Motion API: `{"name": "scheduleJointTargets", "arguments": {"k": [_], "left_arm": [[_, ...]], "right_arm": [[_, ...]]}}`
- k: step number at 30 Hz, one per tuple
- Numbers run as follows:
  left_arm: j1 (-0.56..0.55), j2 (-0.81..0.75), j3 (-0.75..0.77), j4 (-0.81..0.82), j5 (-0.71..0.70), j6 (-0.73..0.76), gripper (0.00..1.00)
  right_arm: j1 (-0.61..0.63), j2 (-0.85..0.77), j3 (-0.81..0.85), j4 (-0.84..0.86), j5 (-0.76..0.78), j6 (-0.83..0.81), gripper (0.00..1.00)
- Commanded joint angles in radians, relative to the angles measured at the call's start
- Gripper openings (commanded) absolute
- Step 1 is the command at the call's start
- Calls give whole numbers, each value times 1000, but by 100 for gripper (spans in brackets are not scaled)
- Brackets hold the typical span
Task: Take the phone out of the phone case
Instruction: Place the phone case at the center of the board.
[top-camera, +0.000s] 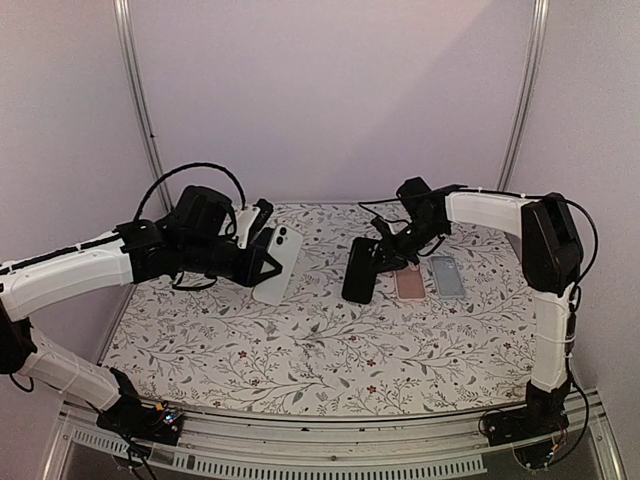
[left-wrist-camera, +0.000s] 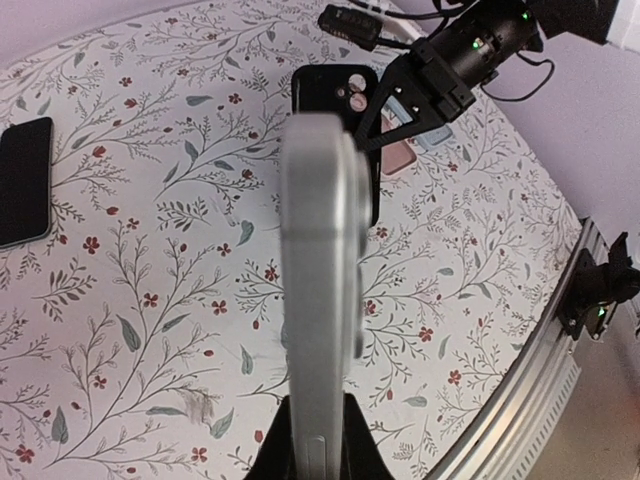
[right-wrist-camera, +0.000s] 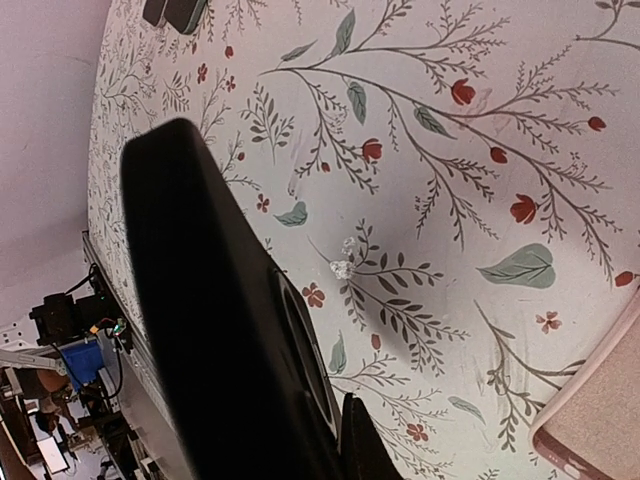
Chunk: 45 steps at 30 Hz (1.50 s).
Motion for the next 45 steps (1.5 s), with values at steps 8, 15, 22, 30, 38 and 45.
{"name": "scheduleJointTargets", "arguments": {"k": [8, 15, 22, 30, 38, 45], "left_arm": [[51, -59, -3, 10, 34, 27, 0], [56, -64, -18, -10, 42, 33, 0], [59, -66, -11, -30, 38, 36, 0], [65, -66, -23, -16, 44, 39, 0], [70, -73, -25, -14, 54, 41, 0], [76, -76, -16, -24, 59, 52, 0]], "right_arm": [[-37, 139, 116, -129, 23, -114, 3], [-46, 176, 120, -123, 63, -120, 7], [-59, 206, 166, -147, 131, -125, 10], [-59, 220, 193, -152, 203, -107, 22], [-55, 203, 193, -154, 315, -70, 31], [-49, 173, 199, -139, 374, -39, 38]]}}
